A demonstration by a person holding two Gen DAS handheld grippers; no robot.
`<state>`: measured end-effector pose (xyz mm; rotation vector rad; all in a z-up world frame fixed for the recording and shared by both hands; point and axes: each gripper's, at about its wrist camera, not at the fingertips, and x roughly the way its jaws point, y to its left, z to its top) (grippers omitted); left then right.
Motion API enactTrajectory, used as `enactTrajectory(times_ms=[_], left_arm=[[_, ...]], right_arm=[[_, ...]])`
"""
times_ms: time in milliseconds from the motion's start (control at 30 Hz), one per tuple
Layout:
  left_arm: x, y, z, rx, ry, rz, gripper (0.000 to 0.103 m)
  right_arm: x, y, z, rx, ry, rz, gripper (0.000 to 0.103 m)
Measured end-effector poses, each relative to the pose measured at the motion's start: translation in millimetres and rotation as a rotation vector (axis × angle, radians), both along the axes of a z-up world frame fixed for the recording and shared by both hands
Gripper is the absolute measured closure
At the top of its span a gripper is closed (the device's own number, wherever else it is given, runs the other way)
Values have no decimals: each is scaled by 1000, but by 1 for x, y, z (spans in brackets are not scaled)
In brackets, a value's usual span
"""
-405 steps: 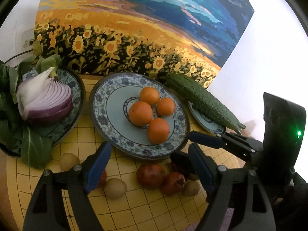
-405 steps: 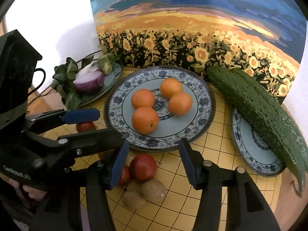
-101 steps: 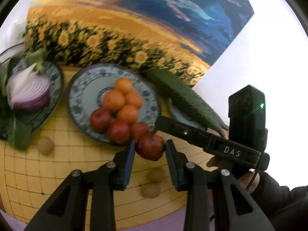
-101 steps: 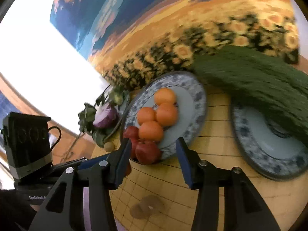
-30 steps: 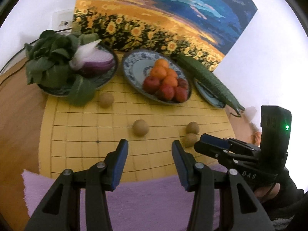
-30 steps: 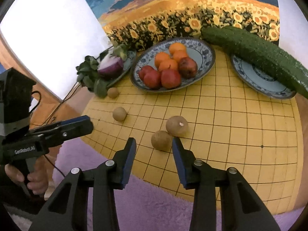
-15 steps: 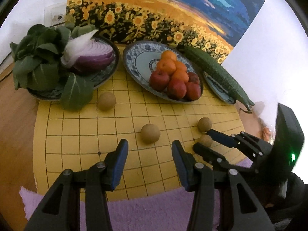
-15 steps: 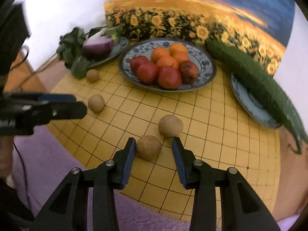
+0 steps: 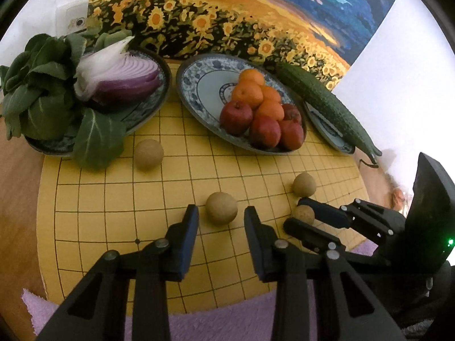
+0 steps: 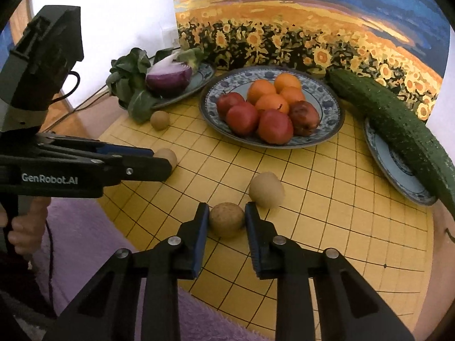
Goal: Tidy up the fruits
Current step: 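Close the right tool on a brown potato while the left tool grasps another potato, then lift the right tool's potato over the plate while the left tool carries its potato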
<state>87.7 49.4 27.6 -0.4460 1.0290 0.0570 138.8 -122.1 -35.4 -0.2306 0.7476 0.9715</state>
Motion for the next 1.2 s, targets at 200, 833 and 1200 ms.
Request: enactTrajectory(times_ms=[200, 833, 1200], left_arm=[[6, -7, -1, 22, 5, -19, 78], [8, -8, 8, 32, -59, -24, 79], [7, -13, 61, 41, -222, -11, 79]], right_arm=[[1, -3, -1, 26, 40, 18, 76], [51, -26, 45, 282, 102, -66, 76], [49, -36, 74, 307, 47, -70, 76]])
